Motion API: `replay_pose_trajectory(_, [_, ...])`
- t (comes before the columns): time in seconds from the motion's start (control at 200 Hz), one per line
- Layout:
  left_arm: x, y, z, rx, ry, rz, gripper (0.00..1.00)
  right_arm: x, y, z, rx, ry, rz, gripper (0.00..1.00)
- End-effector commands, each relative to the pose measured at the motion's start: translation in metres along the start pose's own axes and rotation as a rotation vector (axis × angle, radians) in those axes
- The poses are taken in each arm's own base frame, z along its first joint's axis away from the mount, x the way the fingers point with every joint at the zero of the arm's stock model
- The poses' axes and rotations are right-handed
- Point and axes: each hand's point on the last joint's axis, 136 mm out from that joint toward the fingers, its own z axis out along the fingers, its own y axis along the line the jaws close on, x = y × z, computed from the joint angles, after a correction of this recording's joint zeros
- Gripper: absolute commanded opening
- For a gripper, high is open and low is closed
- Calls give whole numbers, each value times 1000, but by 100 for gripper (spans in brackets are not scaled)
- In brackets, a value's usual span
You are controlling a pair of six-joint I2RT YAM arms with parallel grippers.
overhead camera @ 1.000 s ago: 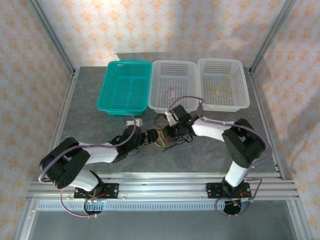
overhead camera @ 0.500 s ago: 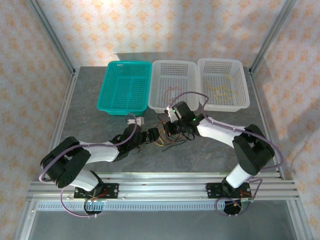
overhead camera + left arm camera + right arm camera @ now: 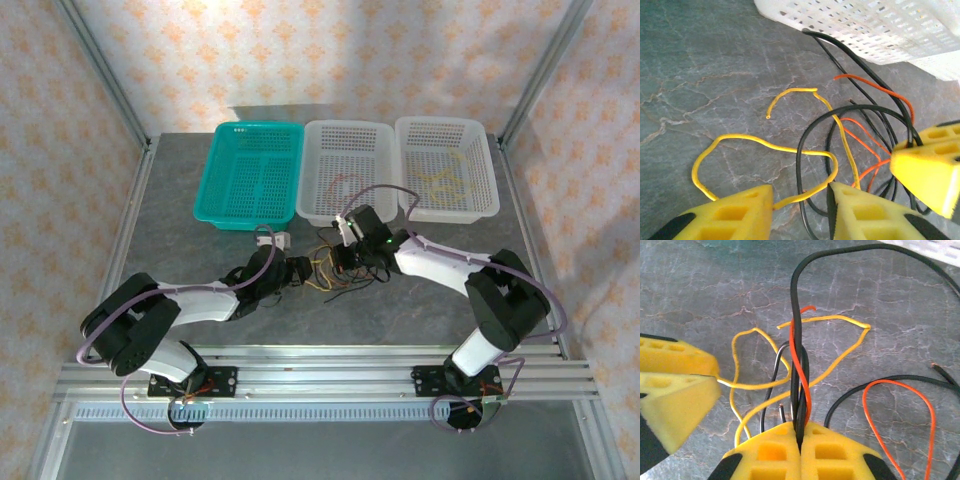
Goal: Untangle the cables
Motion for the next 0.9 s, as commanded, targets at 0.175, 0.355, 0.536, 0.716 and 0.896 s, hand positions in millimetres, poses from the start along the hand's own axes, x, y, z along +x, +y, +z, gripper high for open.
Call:
replay_pose_trajectory(0.175, [-2,-23,-7,77,25,88,12,0,-19,-2,93,-16,43,0])
replay_pose_trajectory(0.355, [-10,-29,-13,67,19,127,2,3,-32,-3,136,-17,70,0])
replay_pose_trajectory(0.536, [-20,-30,-21,48,-3,144,0,7,-44,-5,176,-16,95,0])
replay_pose_trajectory(0.716, [-18,-42,-20,93,35,238,49,8,-46,-8,167,-25,105,0])
replay_pose_trajectory(0.896, [-4,-44,-3,68,177,378,73,13,-51,-11,164,-16,115,0])
